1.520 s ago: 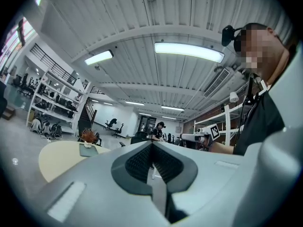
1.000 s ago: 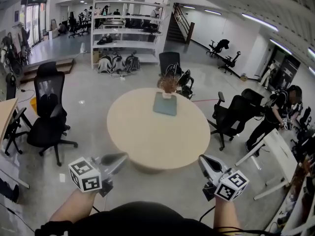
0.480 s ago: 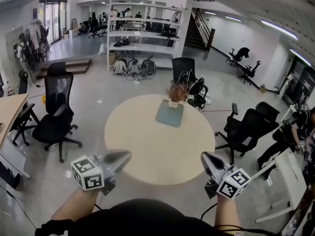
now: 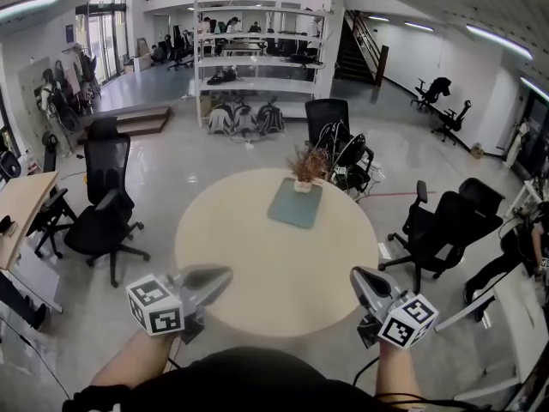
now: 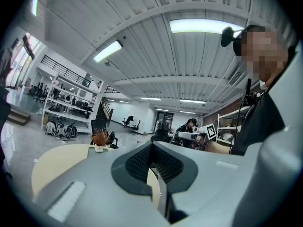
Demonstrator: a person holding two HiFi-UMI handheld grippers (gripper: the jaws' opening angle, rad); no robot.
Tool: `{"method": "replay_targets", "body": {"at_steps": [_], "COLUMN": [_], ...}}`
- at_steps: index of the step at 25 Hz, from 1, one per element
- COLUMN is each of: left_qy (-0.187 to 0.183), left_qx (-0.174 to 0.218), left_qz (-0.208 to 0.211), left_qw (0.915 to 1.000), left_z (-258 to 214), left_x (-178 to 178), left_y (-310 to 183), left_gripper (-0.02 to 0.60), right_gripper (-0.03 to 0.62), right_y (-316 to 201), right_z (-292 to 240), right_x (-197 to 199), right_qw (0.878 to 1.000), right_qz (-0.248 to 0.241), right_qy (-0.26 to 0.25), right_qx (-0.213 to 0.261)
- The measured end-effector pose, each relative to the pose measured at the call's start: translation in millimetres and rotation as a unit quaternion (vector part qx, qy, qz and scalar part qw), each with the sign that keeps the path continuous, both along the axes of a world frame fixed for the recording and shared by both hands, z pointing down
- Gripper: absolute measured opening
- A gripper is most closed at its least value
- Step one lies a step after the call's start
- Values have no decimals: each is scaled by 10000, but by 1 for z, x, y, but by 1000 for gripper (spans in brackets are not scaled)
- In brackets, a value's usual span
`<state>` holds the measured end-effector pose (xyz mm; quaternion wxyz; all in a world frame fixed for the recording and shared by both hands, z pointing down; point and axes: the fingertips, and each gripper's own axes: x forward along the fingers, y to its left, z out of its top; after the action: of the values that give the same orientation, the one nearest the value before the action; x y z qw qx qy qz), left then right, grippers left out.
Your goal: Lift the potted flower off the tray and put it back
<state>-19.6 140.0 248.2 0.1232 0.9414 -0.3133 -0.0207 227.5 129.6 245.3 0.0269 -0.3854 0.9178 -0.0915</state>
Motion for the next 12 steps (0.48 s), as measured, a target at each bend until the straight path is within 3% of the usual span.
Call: {"method": "replay_targets", "body": {"at_steps": [6, 12], "left_qy": [-31, 164], "left_qx": [-106, -158], "left_qz": [90, 450], "left_qw": [9999, 9987], "left_z": [10, 27], "left_x": [5, -19], "left_y": [-33, -91], "left_gripper": [-2, -2], "right_gripper": [14, 14], "right_y": [-30, -73], "right_z": [16, 18], "right_x": [4, -25], "right_qw": [9999, 9991], "right_qz": [56, 342], "right_qy": [-44, 207], "right_qx": [-148, -148]}}
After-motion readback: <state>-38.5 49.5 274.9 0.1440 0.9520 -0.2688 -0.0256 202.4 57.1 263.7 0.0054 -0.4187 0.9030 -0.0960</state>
